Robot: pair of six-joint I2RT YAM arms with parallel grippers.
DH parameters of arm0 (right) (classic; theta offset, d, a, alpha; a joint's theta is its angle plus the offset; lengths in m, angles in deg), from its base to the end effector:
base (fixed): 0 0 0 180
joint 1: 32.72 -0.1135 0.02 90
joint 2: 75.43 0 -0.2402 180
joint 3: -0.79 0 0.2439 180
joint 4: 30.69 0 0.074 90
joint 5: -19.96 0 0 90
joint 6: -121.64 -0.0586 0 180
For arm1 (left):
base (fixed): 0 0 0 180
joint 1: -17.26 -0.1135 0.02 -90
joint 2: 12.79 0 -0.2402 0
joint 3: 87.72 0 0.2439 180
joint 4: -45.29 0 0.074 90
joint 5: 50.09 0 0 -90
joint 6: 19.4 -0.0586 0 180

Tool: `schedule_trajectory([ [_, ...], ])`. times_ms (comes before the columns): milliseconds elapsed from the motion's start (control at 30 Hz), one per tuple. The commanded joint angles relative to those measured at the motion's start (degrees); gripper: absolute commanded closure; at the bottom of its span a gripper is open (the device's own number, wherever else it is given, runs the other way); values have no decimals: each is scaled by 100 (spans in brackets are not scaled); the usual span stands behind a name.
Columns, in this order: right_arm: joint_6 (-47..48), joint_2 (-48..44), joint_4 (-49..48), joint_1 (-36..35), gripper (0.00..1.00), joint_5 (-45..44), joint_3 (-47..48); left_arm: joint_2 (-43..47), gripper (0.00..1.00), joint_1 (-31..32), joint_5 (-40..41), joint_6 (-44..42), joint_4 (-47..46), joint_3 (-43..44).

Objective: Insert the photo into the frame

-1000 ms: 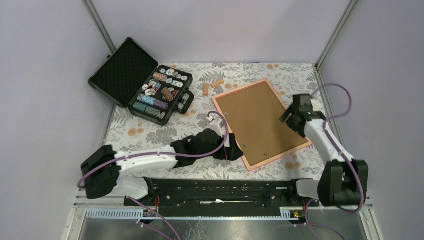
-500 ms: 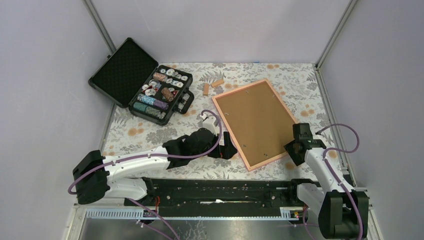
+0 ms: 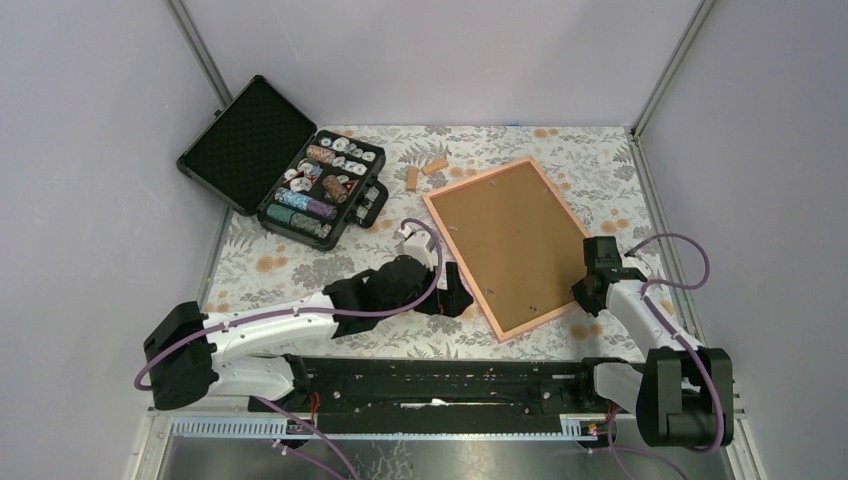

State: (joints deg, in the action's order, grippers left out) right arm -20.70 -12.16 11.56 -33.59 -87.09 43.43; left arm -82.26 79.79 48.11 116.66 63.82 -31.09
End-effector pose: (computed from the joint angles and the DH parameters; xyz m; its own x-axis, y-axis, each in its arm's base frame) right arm 0.1997 -0.0142 0.1264 -0.4494 0.7501 -0.4851 0.7773 0.5960 0.2014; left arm 0.1395 -0.2501 0.2155 -0.7585 -0.0861 -0.6459 0.3975 0.7244 -0.5633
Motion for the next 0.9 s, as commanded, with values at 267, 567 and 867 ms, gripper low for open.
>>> schedule_trajectory([
  [267,2151,893,-751,-2,100,830,644,363,1,-983,-22,-583,432,650],
  [567,3949,935,-1222,16,100,742,1223,499,1,-1464,-279,-292,157,394],
  [867,5055,2569,-1061,16,100,1389,2272,530,1,-1644,-118,-402,177,-34],
])
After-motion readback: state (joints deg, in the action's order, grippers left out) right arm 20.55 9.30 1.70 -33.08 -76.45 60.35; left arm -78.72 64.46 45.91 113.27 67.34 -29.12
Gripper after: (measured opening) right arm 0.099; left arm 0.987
